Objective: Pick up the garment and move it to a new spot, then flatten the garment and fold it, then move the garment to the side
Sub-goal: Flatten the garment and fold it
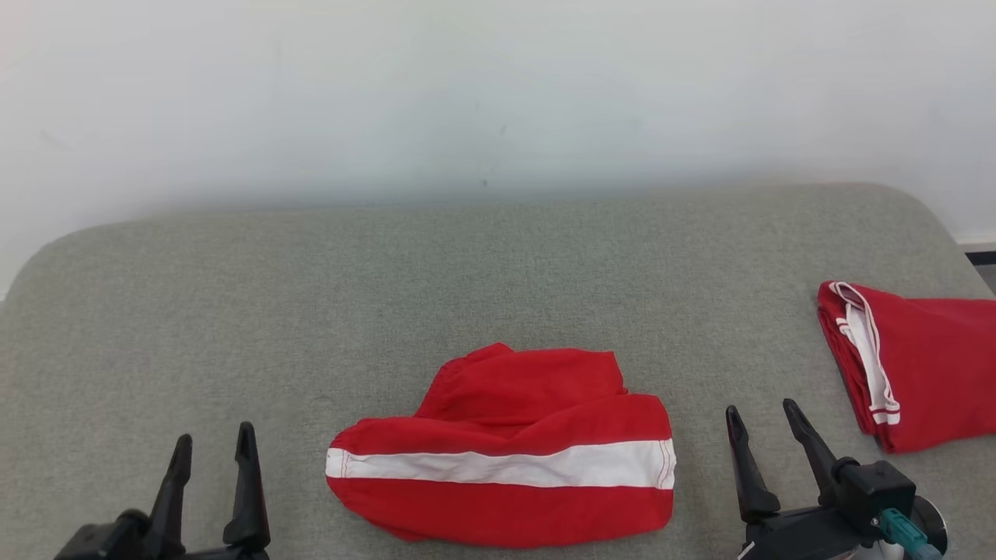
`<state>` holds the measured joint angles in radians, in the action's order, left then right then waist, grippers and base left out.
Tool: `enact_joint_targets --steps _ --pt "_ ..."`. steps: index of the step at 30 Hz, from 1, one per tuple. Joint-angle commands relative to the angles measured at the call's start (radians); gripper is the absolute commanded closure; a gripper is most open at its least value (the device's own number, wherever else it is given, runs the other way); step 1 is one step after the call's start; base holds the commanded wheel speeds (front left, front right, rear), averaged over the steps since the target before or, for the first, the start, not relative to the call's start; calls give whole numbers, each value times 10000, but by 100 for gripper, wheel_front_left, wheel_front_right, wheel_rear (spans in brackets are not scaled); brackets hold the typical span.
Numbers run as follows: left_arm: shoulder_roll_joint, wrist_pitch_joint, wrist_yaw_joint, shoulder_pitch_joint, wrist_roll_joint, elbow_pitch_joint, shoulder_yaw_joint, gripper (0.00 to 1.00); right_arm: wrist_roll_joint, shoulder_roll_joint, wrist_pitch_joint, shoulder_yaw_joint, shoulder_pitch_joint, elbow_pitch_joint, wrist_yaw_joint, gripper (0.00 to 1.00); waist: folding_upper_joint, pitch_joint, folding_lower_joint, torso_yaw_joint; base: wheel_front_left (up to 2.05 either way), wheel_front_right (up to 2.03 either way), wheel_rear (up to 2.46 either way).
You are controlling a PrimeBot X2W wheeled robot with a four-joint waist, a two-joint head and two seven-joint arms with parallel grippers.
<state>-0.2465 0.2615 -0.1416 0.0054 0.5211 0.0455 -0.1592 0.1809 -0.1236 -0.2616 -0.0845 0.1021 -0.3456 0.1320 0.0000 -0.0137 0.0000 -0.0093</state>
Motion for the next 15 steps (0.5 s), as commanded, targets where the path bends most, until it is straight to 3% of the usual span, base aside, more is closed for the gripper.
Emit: enact_joint_targets --steps 1,9,15 --pt "192 34 234 293 -382 -71 297 0 -66 -58 -38 -27 -148 26 -24 0 0 -129 0 117 0 0 0" --pt "893 35 1281 938 -1965 243 1207 0 -140 -189 -35 -174 -329 -63 -24 0 0 -383 0 254 0 0 0" --pt "1233 35 1689 1114 -2448 456 1509 0 -162 -194 -35 -150 -442 -120 -24 0 0 -478 0 256 0 0 0"
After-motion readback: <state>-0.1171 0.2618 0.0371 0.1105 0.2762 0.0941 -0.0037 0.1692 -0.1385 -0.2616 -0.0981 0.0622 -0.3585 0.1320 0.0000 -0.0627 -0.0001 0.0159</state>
